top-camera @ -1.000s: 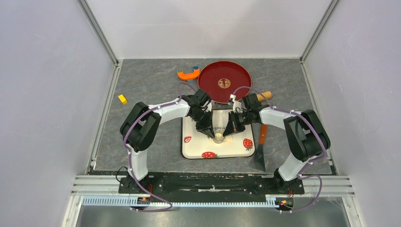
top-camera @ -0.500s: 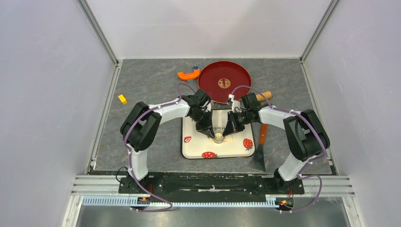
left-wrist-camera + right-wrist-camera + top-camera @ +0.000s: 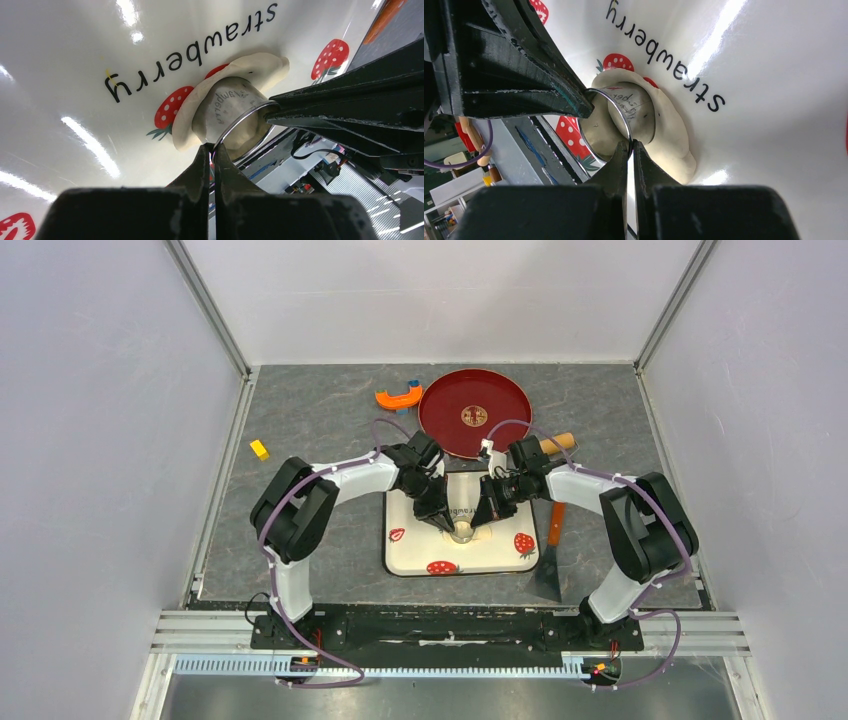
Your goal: Roll out the dumpling wrappers from the dough
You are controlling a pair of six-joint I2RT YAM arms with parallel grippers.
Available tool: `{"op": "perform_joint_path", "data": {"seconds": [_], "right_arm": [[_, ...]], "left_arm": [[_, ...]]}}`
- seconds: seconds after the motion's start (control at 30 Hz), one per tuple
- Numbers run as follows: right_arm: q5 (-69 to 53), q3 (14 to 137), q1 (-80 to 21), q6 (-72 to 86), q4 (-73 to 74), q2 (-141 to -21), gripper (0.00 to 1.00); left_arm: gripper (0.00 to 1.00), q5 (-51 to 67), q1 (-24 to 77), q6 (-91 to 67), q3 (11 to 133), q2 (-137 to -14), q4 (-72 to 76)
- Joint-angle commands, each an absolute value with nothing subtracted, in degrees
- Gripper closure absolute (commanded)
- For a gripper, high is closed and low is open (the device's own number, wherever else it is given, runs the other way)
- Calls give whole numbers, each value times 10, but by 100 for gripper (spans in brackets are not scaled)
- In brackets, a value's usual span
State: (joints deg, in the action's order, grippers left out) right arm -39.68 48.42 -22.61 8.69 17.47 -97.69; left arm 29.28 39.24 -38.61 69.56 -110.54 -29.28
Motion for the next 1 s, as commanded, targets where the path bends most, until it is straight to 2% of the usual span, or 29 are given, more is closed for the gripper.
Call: {"op": "perform_joint_path", "data": {"seconds": [0.0,0.97], "right_arm": [[-193,430,-247,7,268,-1039,100],[-192,413,-258,5,276,-1061,100]], "left_arm": [[98,164,421,-381,638,-1168,-311],[98,158,430,-380,641,-1178,-311]]}}
